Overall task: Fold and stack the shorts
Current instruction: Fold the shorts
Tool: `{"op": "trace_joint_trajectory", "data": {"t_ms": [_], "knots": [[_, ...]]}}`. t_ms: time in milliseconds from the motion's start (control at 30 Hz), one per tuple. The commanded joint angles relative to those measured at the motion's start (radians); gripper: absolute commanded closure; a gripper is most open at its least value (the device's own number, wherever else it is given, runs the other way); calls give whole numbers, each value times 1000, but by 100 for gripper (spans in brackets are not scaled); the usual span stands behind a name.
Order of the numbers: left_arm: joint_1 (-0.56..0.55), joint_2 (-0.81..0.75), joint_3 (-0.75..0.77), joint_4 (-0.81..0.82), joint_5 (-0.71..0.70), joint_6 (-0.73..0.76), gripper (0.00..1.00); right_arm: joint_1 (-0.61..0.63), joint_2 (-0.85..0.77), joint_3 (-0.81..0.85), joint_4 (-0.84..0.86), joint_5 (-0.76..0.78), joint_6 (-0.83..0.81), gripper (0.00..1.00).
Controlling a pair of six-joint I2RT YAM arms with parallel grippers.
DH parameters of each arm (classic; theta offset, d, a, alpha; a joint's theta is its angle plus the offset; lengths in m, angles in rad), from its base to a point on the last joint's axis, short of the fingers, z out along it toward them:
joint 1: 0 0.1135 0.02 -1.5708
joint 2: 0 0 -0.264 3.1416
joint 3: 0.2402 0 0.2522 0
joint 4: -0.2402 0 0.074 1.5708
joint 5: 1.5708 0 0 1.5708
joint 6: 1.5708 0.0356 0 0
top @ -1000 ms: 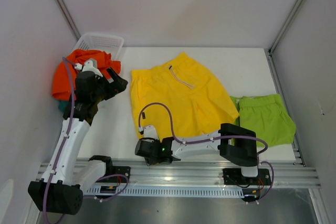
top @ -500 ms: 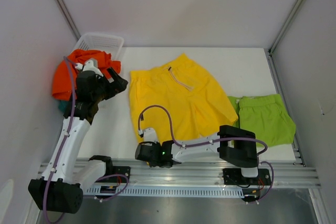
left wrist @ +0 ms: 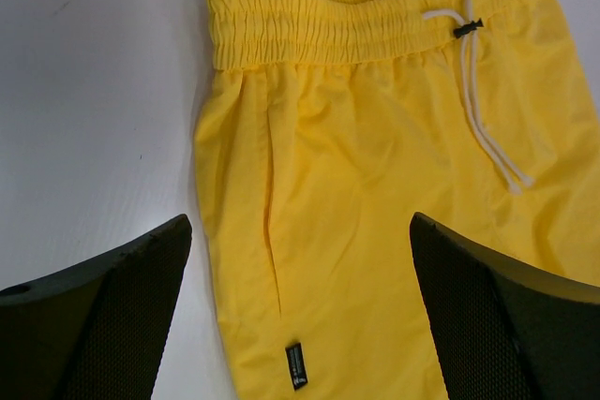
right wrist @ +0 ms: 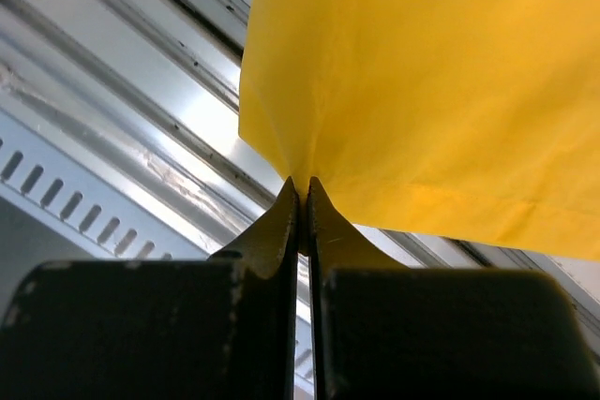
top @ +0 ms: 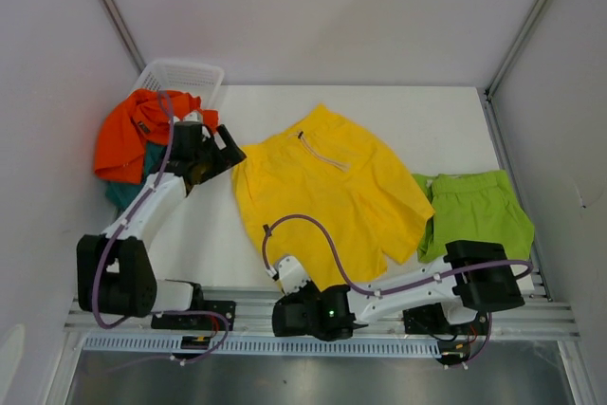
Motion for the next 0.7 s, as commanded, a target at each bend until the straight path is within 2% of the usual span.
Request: {"op": "trace_joint_trajectory", "data": {"t_ms": [0,267,367,467,667], "knots": [[-6,66,-13,107,-13,-25,1,42,-87,-41,-15,103,-8,100],[-6,287,51,191,9,-28,6,136,-128,-61,-98,138,30,100],[-6,347,80,194,1,-25,14,150,-113,-74,-95,131,52,100],[-6,379,92,204,0,-30,20,154,-101,-87,-73,123,69,100],[-1,390,66,233,-34,-36,25,158,-88,-109,-24,108,75,100]]}}
